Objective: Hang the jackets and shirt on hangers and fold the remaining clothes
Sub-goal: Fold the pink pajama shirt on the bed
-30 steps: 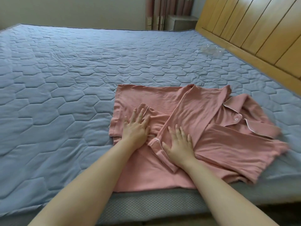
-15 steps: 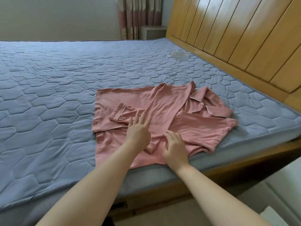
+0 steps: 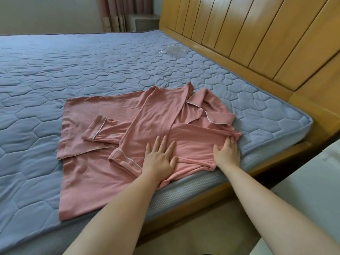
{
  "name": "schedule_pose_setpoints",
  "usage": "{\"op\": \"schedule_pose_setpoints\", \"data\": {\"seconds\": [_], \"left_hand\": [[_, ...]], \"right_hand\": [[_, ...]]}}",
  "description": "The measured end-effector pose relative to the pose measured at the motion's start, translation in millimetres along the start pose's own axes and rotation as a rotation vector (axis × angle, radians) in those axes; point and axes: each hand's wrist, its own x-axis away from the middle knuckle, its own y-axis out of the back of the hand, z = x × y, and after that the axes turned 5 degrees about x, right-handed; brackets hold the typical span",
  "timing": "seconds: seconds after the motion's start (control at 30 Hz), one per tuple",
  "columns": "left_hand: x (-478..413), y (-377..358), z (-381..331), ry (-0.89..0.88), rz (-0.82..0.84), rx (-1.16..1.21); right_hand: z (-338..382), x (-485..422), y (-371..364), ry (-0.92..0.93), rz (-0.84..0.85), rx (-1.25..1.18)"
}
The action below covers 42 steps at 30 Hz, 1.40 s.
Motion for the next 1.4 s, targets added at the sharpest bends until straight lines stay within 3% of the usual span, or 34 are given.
{"op": "schedule_pose_setpoints", "data": {"seconds": [0.17, 0.23, 0.3, 0.4, 0.5, 0.57, 0.63, 0.73, 0.83, 1.07, 1.13, 1.23, 1.3, 1.4], "left_hand": [[2, -6, -3, -0.061, -0.063, -0.01], [1, -6, -5, -0.074, -0.065, 0.001], [2, -8, -6, -0.067, -0.022, 0.003], [-7, -4, -6, -0.043, 0.098, 0.051], [-15, 18, 5, -0.087, 0.217, 0.227], [-7, 31, 23, -0.187, 0.152, 0.304], [2, 40, 45, -0.269, 0.025, 0.21], [8, 44, 75, -0.121, -0.061, 0.027], [18, 32, 96, 0.073, -0.037, -0.052], [27, 12, 103, 0.095, -0.077, -0.042], [24, 13, 106, 0.097, -0.076, -0.053], [20, 12, 104, 0.085, -0.091, -0.024], [18, 12, 103, 0.085, -0.082, -0.016], [18, 12, 104, 0.096, -0.043, -0.024]], "right_hand": [[5, -23, 2, -0.372, -0.279, -0.619], [4, -43, 12, -0.506, -0.285, -0.764], [1, -61, 17, -0.543, -0.093, -0.819], [3, -79, 25, -0.551, 0.206, -1.087], [6, -87, 41, -0.656, 0.309, -1.264], [8, -88, 44, -0.738, 0.284, -1.31], [15, -86, 42, -0.674, 0.285, -1.307], [23, -87, 36, -0.59, 0.283, -1.314], [26, -89, 38, -0.565, 0.246, -1.282], [30, -101, 38, -0.565, 0.151, -1.103], [42, -97, 44, -0.503, -0.029, -0.894], [71, -86, 56, -0.195, -0.299, -0.572], [93, -70, 56, 0.072, -0.36, -0.433], [115, -39, 39, 0.521, -0.265, -0.178]]}}
